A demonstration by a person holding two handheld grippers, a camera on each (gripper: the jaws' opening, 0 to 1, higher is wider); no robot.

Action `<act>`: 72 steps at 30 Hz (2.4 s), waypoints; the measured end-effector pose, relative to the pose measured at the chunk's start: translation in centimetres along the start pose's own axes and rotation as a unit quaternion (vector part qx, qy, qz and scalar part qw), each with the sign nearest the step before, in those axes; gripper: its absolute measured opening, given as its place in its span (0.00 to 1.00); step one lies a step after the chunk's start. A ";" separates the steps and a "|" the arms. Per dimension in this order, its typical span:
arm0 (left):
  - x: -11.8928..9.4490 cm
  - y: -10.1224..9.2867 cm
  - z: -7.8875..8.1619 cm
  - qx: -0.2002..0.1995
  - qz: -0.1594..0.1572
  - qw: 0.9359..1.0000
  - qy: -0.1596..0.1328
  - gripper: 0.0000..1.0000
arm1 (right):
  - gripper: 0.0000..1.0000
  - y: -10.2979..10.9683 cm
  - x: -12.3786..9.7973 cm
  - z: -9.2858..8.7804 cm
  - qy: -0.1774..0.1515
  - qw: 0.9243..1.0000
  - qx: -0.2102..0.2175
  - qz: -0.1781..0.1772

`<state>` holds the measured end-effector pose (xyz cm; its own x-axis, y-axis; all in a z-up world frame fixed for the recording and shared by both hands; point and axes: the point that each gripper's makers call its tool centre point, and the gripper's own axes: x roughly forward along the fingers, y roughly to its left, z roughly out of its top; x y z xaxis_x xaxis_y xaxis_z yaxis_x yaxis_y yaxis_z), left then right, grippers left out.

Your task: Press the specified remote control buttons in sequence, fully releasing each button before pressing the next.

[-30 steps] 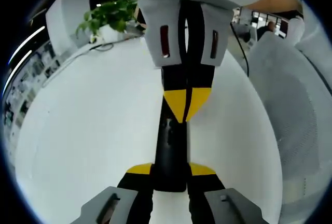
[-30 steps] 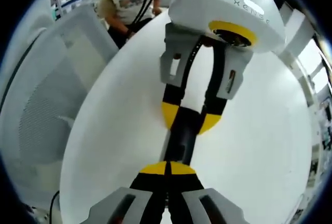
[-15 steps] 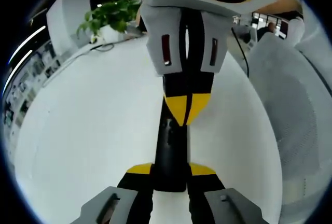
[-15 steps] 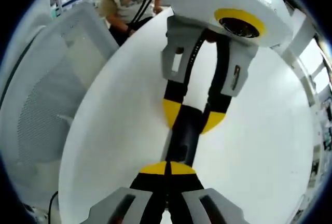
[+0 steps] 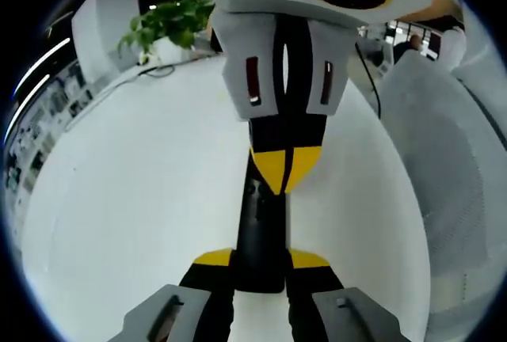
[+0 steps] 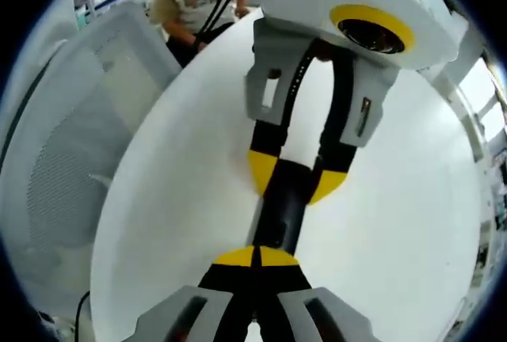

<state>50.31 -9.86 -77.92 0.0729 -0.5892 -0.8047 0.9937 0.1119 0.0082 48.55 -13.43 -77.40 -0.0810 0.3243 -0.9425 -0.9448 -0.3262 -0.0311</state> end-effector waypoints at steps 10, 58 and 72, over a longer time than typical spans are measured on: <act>0.0 0.0 0.0 -0.003 -0.001 1.000 -0.003 0.23 | 0.00 -0.1 0.0 -0.1 -0.005 1.000 0.006 0.005; -0.1 -0.1 0.0 0.003 0.003 1.000 -0.001 0.23 | 0.00 -0.5 -2.3 0.4 -0.022 0.999 0.017 -0.032; -0.1 -0.1 0.1 0.003 0.003 1.000 -0.002 0.23 | 0.00 -1.4 -3.6 0.9 -0.026 0.998 0.013 -0.048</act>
<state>50.24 -9.89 -77.81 0.0796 -0.5921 -0.8019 0.9938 0.1103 0.0172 49.88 -13.35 -73.68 -0.0043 0.3984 -0.9172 -0.9566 -0.2689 -0.1123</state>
